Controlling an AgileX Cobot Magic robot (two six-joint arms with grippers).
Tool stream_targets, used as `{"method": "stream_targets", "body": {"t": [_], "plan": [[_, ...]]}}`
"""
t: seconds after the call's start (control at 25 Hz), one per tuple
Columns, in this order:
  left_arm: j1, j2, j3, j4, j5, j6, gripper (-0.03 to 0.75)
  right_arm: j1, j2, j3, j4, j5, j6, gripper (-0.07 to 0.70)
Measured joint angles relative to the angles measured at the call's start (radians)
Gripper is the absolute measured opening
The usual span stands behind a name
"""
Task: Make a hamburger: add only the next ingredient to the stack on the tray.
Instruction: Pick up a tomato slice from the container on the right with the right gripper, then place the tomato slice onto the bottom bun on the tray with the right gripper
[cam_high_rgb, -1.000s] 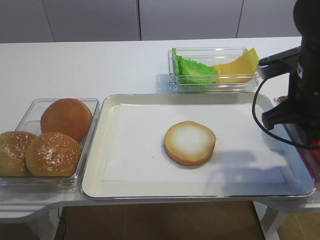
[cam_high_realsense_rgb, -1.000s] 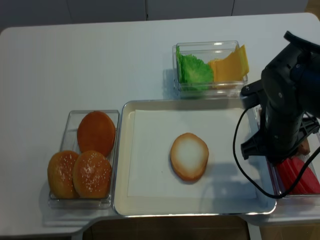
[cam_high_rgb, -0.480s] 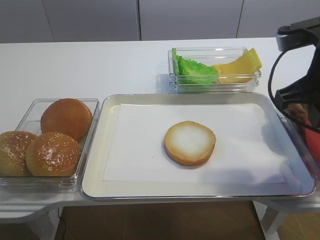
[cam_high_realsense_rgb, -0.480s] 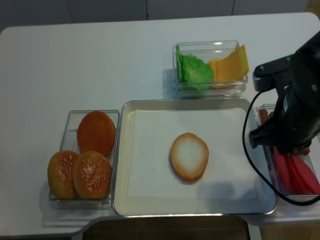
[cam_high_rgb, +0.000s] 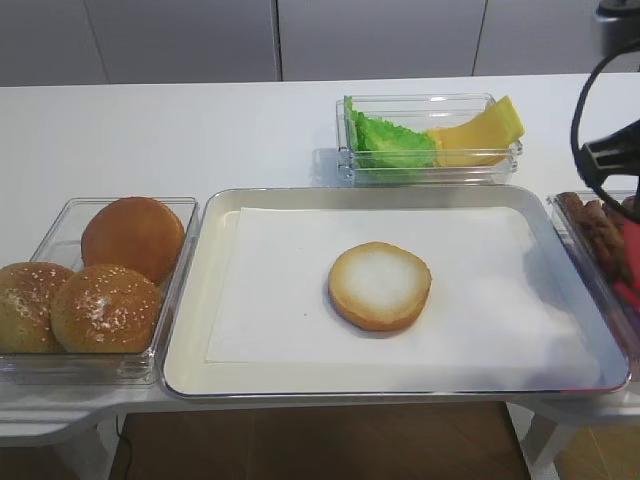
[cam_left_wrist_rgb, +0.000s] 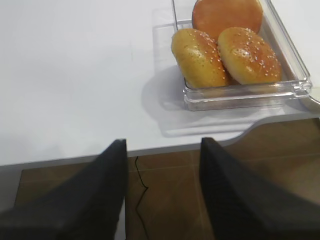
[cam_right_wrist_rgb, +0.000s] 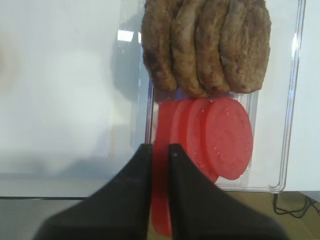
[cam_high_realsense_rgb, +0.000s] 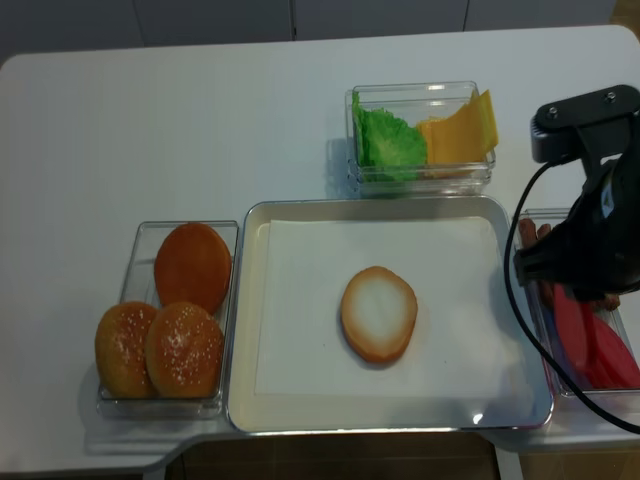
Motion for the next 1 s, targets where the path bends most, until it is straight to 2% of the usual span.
{"method": "stream_targets", "body": {"t": [0.4,0.6,0.8,1.0], "plan": [[0.0,0.0,0.0,0.0,0.0,0.0,0.349,0.0,-0.022,-0.137,0.075,0.009,-0.038,0.058],[0.0,0.0,0.0,0.0,0.0,0.0,0.349,0.013,-0.013,-0.184,0.131,-0.017,-0.057,0.059],[0.0,0.0,0.0,0.0,0.0,0.0,0.349,0.123,0.063,-0.213,0.12,-0.041,-0.045,0.058],[0.0,0.0,0.0,0.0,0.0,0.0,0.349,0.231,0.178,-0.234,0.087,-0.095,-0.013,0.058]]}}
